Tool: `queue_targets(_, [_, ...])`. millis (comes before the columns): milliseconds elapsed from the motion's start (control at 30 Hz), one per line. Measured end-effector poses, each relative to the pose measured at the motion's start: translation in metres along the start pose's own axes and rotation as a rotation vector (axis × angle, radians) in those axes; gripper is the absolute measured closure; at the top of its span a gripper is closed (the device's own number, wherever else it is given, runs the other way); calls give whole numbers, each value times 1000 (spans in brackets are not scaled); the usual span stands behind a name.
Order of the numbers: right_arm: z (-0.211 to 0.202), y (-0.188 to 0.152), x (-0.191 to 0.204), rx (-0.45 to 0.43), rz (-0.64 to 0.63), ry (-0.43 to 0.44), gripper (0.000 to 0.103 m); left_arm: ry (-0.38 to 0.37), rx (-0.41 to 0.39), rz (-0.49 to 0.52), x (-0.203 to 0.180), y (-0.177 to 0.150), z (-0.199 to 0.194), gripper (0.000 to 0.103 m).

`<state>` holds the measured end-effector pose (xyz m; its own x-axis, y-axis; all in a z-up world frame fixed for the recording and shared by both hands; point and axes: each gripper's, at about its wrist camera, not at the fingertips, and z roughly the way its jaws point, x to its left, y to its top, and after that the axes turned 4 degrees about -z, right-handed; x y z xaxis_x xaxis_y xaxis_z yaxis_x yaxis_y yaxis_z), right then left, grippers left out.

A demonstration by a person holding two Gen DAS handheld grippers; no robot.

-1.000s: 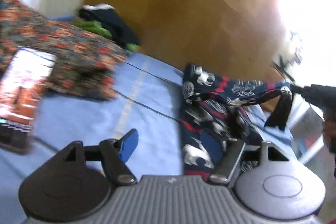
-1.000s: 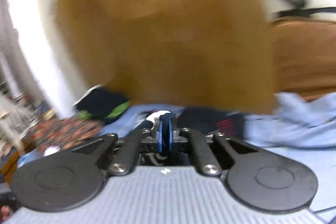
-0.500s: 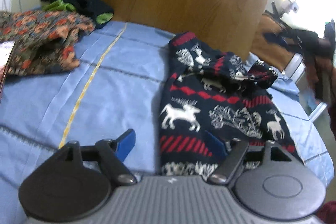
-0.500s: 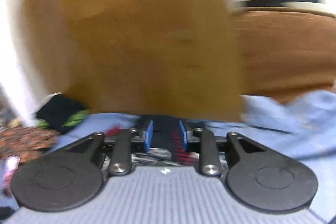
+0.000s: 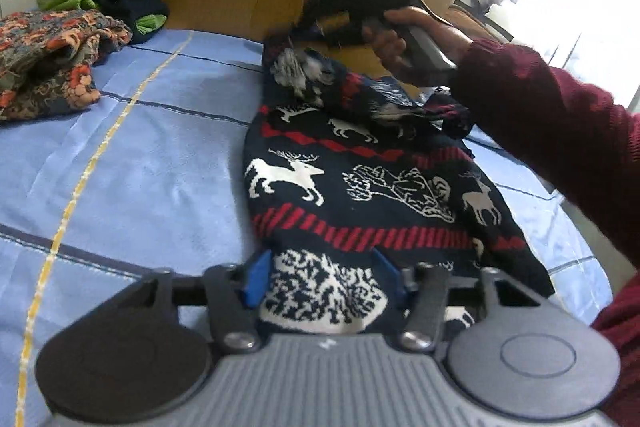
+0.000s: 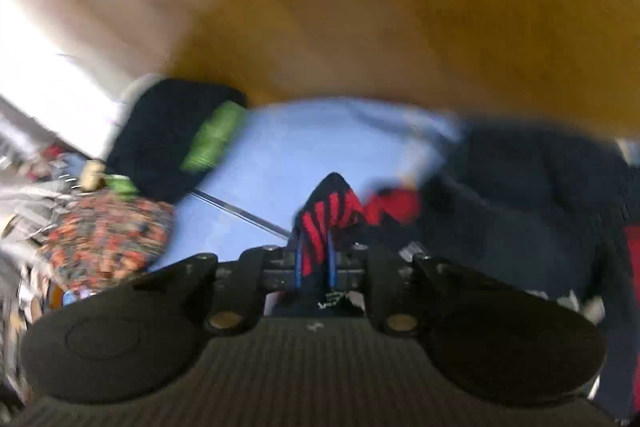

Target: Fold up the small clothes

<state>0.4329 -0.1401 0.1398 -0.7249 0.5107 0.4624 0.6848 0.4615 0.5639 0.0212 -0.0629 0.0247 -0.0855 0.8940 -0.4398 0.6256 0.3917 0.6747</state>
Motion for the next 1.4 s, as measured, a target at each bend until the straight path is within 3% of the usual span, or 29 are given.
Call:
queue_targets(67, [-18, -3, 18, -162, -126, 126, 100, 2, 2, -13, 2, -1, 1, 79])
queue_targets(100, [-26, -5, 19, -253, -158, 203, 100, 4, 2, -23, 3, -1, 1, 80])
queue_targets(133, [-29, -7, 20, -305, -180, 205, 100, 2, 2, -35, 4, -2, 1, 81])
queue_targets(167, [-22, -6, 20, -289, -197, 88, 100, 0, 2, -46, 5, -2, 1, 83])
queue_targets(233, [3, -5, 10, -158, -183, -194, 99, 1, 6, -47, 4, -3, 0, 85])
queue_targets(267, [8, -8, 1, -125, -151, -217, 96, -2, 7, -42, 2, -3, 0, 85])
queue_targets(333, [-3, -13, -16, -163, -40, -94, 93, -19, 9, -40, -1, -6, 0, 85])
queue_targets(367, [-11, -15, -23, -189, 8, -50, 79, -32, 15, -45, -1, -7, 1, 85])
queue_targets(400, [-16, -15, -26, -203, 40, -22, 54, -37, 18, -52, -1, -6, 1, 85])
queue_targets(433, [-19, -14, -27, -207, 59, -16, 47, -41, 20, -51, -1, -6, 2, 85])
queue_targets(500, [-18, -13, -25, -187, 51, -12, 45, -38, 20, -43, -3, -6, 3, 85])
queue_targets(533, [-15, -12, -23, -168, 36, -7, 47, -37, 19, -45, -4, -7, 3, 85])
queue_targets(567, [-3, -13, -18, -128, 3, -26, 74, -35, 19, -49, -4, -6, 3, 85])
queue_targets(600, [8, -16, -11, -74, -60, -90, 95, -31, 19, -51, -3, -6, 3, 85])
queue_targets(633, [17, -19, -5, -51, -113, -175, 95, -22, 17, -50, -4, -6, 2, 85])
queue_targets(700, [17, -22, 0, -106, -132, -249, 100, -2, 11, -39, -6, -6, -2, 84])
queue_targets(767, [13, -20, 10, -160, -193, -442, 97, 8, 2, -30, -7, -5, -6, 84])
queue_targets(800, [5, -20, 11, -179, -182, -421, 95, 13, -6, -24, -8, -6, -8, 84])
queue_targets(833, [-6, -20, 10, -177, -143, -338, 95, 12, -12, -20, -9, -6, -10, 84])
queue_targets(867, [-20, -21, 12, -159, -95, -224, 93, 14, -16, -23, -9, -7, -12, 77])
queue_targets(900, [-33, -25, 16, -142, -81, -161, 88, 15, -11, -30, -8, -8, -13, 69])
queue_targets(933, [-45, -31, 24, -121, -85, -115, 85, 14, -5, -39, -6, -8, -13, 55])
queue_targets(1000, [-63, -47, 35, -65, -72, -26, 64, -1, 0, -54, -4, -11, -15, 54])
queue_targets(1100, [-73, -80, 46, 21, -12, 79, 61, -34, 9, -102, 1, -15, -19, 47])
queue_targets(1200, [-60, -108, 53, 75, 80, 96, 59, -69, 10, -179, 10, -19, -25, 46])
queue_targets(1300, [-48, -116, 43, 54, 186, 54, 53, -107, 13, -283, 22, -24, -33, 46])
queue_targets(1333, [-45, -116, 40, 28, 234, 45, 53, -117, 11, -311, 25, -26, -34, 50])
queue_targets(1400, [-32, -116, 25, -37, 347, 70, 59, -116, 7, -353, 30, -29, -37, 68])
